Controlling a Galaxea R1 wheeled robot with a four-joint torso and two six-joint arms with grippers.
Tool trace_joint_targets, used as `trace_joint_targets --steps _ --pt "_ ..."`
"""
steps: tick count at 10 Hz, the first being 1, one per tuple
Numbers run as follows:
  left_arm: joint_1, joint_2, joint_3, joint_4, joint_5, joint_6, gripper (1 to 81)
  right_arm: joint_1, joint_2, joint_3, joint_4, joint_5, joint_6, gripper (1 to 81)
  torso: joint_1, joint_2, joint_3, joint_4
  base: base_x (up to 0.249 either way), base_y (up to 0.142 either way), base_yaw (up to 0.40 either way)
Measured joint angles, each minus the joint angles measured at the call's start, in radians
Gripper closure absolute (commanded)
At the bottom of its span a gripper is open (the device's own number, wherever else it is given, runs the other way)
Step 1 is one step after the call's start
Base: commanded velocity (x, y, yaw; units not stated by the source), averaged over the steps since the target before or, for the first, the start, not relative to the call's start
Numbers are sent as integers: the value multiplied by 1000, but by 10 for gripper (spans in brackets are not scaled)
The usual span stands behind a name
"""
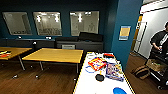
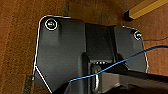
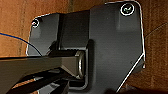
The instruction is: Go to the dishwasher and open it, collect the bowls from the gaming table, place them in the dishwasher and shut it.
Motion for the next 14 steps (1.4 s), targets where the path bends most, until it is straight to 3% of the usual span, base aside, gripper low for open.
trace_joint_targets --steps 3,6,10,14 --pt "0 10 4 4 -2 0 10 1 -6 16 0 0 -11 10 0 0 0 0 0 0 0" --pt "0 -29 46 17 -3 1 10 1 -65 134 0 0 -11 10 0 0 0 0 0 0 0" --pt "0 -112 218 19 -5 1 10 6 -226 424 0 7 -9 10 0 0 -2 0 0 0 0" --pt "-3 -116 229 23 -7 1 10 29 -487 747 0 44 -3 10 0 0 -50 0 0 0 0"
